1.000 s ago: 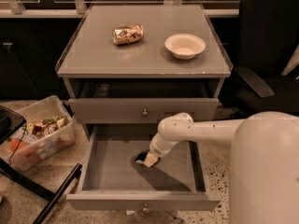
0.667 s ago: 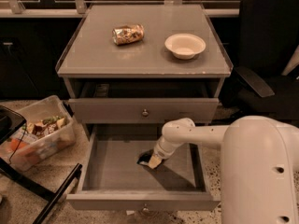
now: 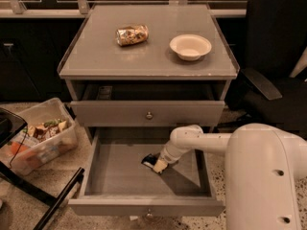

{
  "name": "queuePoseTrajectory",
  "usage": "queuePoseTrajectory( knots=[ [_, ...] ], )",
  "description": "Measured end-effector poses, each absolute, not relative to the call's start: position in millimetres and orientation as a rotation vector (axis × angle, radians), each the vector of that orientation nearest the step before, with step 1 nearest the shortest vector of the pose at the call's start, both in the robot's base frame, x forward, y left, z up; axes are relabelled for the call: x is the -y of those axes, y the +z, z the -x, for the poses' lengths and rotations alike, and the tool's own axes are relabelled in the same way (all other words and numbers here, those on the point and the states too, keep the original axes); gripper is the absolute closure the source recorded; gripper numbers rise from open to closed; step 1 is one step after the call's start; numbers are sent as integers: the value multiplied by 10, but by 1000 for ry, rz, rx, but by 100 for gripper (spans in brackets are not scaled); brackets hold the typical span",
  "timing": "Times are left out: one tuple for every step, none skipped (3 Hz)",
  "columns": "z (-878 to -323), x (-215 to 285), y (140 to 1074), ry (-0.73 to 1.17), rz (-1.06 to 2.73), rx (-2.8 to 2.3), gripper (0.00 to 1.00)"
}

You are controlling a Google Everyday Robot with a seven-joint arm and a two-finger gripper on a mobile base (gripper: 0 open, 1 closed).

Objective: Place rxbar blueberry into middle drawer

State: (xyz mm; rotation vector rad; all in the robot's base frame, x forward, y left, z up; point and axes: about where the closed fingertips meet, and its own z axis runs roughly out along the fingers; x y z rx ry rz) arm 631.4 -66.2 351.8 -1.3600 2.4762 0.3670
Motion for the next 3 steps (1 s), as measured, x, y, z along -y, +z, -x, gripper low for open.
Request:
queuePoseTrajectory(
  knots=[
    [-6307,720,3587,354,1299,-2458,12],
    [-6259,705,3745,359,1243,-2411,0],
    [-6255,700,3743,360,1241,-2408,0]
  ],
)
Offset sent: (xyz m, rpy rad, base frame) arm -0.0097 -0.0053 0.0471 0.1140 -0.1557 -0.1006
